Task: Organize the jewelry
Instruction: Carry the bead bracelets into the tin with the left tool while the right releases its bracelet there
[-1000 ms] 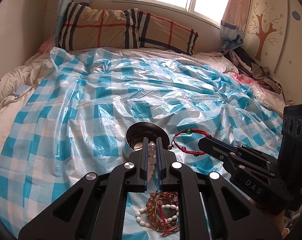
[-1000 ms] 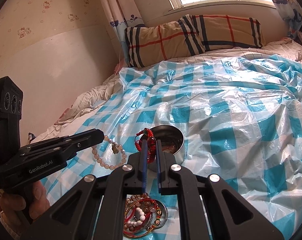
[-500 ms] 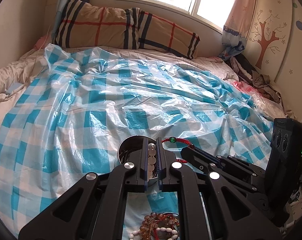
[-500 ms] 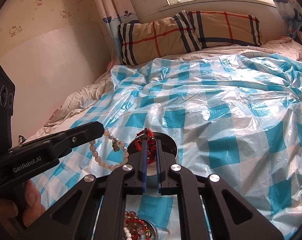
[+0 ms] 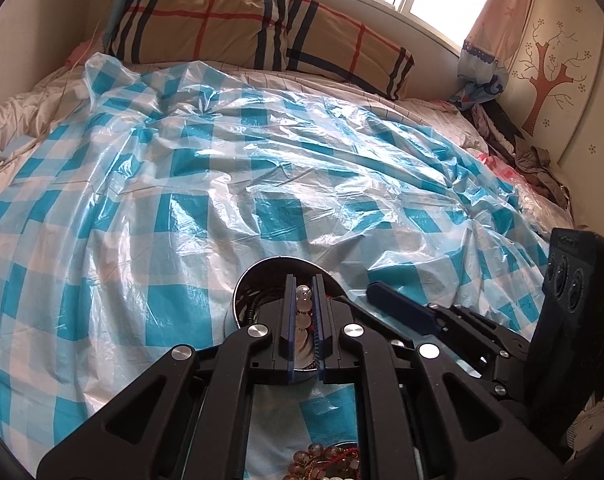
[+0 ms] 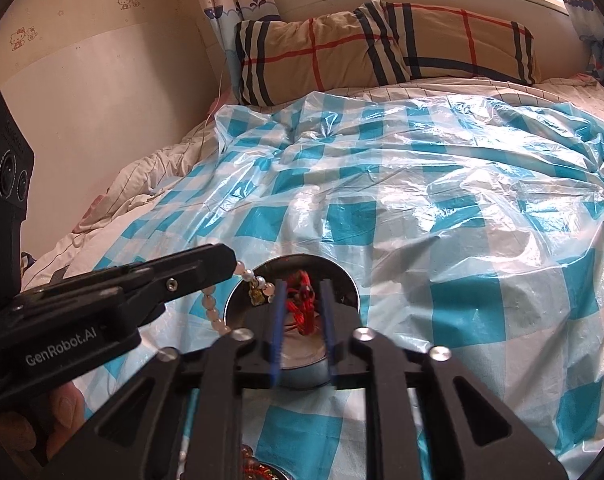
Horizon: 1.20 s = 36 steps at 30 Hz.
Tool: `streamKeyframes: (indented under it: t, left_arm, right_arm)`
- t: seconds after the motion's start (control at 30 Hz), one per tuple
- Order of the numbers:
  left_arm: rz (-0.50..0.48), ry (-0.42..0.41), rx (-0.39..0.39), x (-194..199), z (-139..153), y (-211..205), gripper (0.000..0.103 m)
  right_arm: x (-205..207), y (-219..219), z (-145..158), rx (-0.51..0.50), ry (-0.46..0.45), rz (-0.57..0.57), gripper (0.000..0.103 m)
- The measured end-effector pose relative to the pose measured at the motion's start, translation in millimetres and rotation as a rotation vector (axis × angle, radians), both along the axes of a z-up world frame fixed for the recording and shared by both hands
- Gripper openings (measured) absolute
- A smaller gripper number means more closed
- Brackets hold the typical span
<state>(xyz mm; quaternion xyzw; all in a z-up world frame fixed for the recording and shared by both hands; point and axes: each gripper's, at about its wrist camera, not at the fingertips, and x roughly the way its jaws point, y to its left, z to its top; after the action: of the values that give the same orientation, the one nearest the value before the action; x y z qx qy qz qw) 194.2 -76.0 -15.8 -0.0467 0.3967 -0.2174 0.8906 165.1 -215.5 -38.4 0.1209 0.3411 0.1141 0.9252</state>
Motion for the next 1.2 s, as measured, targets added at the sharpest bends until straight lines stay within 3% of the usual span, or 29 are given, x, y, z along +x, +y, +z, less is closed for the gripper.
streamKeyframes:
  t: [0.1, 0.17, 0.23, 0.67, 1.2]
  left_arm:
    - [0.023, 0.025, 0.005, 4.6, -7.8, 3.7, 0.020]
    - [0.036, 0.012, 0.007, 2.7, -7.5, 7.1, 0.034]
    - [0.044, 0.003, 0.010, 1.0, -5.7, 10.1, 0.037]
    - [0.062, 0.015, 0.019, -10.0, -5.3, 25.5, 0.042]
    - [0.046, 0.045, 0.054, -43.7, -11.8, 41.3, 0.042]
  right_arm:
    - [-1.5, 0.8, -2.4, -0.017, 0.004, 0.000, 0.055]
    - [-3.1, -1.8, -1.8, -0.016, 0.001, -0.009, 0.055]
    - [-3.9, -4.2, -0.9, -0.010, 0.000, -0.018, 0.055]
    - [-14.4, -11.5, 1.5, -0.001, 0.014, -0.039, 0.055]
    - [-60.3, -22.2, -1.9, -0.011, 0.053, -0.054, 0.055]
